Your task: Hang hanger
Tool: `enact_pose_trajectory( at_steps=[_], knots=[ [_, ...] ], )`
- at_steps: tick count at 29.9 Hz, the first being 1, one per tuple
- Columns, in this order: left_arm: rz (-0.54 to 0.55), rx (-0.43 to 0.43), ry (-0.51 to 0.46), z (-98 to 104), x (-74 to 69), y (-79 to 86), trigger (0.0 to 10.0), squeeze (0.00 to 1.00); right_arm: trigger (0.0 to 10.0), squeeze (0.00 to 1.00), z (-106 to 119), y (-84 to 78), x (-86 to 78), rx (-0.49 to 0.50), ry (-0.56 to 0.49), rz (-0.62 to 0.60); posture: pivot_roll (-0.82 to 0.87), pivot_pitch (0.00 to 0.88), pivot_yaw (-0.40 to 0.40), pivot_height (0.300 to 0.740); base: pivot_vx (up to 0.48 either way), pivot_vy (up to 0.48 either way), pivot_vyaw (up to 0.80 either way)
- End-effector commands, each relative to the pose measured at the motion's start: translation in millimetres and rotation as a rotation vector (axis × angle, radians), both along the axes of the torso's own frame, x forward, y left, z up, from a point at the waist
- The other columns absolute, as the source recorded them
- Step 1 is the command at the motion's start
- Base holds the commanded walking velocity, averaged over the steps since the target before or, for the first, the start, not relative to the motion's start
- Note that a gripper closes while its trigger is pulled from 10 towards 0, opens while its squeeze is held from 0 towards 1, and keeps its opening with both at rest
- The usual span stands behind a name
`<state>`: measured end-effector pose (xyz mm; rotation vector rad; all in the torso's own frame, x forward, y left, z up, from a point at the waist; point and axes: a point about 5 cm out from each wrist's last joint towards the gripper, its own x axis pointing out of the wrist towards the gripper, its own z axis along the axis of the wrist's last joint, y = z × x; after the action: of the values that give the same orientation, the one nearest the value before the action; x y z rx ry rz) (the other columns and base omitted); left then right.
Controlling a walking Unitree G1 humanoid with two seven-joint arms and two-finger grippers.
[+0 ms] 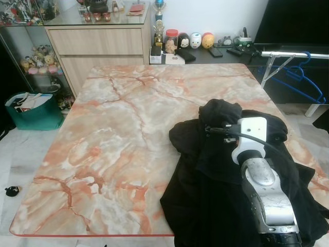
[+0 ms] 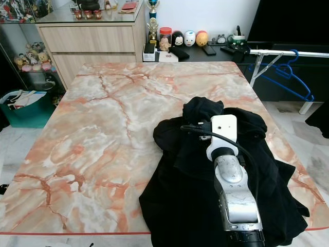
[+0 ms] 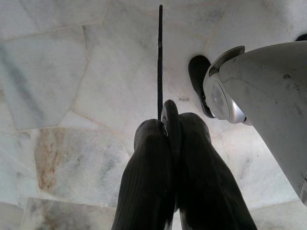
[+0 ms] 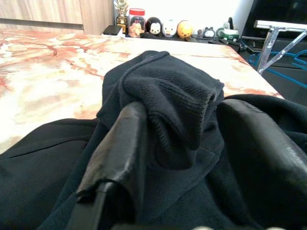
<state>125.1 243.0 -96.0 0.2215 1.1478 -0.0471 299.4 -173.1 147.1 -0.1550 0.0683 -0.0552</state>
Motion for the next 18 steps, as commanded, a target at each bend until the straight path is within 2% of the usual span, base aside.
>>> enact_pose_trajectory(
  at_steps=[1, 18],
  knots=[
    [-0.013, 0.009, 0.014, -0.4, -2.7, 2.0, 10.0, 0.0, 10.0, 0.0, 6.4, 0.8, 2.3, -0.019, -0.019, 0.001, -0.02, 0.0, 0.008, 0.74, 0.0, 0.0, 0.0],
    [-0.008, 0.007, 0.007, 0.4, -0.2, 2.1, 10.0, 0.0, 10.0, 0.0, -8.5, -8.4, 5.6, -0.017, 0.014, -0.04, -0.01, 0.0, 0.015, 0.74, 0.0, 0.0, 0.0]
  ],
)
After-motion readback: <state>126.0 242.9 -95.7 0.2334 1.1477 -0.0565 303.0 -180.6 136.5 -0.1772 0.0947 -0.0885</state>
